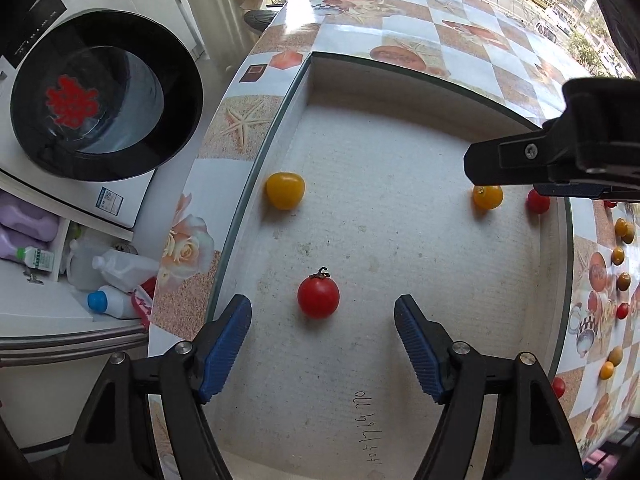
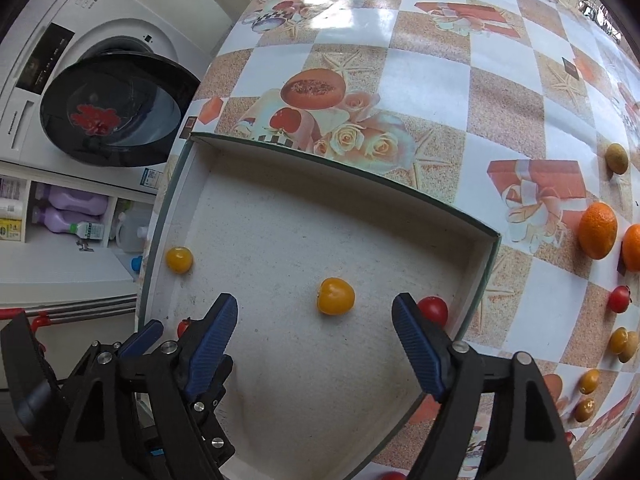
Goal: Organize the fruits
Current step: 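Move both tools back from the tray to the loose fruits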
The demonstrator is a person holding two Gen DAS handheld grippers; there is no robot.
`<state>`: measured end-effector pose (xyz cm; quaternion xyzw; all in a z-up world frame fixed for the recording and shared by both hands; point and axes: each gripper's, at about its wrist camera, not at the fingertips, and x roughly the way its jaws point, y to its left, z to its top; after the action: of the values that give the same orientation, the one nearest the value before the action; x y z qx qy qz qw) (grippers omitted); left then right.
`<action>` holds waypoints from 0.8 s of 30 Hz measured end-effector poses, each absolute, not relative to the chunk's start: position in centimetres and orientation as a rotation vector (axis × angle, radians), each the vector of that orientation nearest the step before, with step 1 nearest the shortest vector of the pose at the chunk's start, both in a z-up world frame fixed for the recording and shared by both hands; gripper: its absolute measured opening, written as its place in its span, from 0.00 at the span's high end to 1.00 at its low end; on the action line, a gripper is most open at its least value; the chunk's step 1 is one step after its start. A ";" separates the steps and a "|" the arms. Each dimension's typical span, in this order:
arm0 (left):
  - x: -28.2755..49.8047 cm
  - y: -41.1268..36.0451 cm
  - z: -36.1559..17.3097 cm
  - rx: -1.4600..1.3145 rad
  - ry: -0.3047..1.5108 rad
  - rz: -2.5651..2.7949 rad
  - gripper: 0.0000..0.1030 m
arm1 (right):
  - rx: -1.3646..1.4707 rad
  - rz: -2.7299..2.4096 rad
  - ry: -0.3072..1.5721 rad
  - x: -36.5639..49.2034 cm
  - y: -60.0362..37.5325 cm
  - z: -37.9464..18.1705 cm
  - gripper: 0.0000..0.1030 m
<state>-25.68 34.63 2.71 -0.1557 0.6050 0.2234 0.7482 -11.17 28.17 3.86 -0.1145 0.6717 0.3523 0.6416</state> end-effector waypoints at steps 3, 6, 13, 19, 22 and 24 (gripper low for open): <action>-25.5 34.2 3.4 -0.323 1.319 0.478 0.27 | -0.218 0.799 1.512 -10.4 26.9 5.5 0.17; -25.0 33.2 4.4 -0.298 1.307 0.458 0.27 | -0.181 0.772 1.492 -9.5 24.9 7.0 0.17; -23.6 29.1 7.0 -0.241 1.285 0.371 0.27 | -0.135 0.616 1.471 -7.5 16.5 8.6 0.17; -22.9 23.5 9.0 -0.170 1.260 0.242 0.27 | -0.111 0.477 1.492 -7.7 8.0 8.4 0.17; -22.5 20.3 9.5 -0.131 1.256 0.160 0.27 | -0.093 0.413 1.517 -8.5 4.0 7.8 0.17; -22.3 18.2 9.3 -0.101 1.266 0.108 0.27 | -0.094 0.376 1.535 -9.3 1.9 7.1 0.17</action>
<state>-22.29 18.19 9.28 -0.0473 0.5910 0.0505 0.8037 -9.26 1.88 7.13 -0.0424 0.6898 0.1690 0.7027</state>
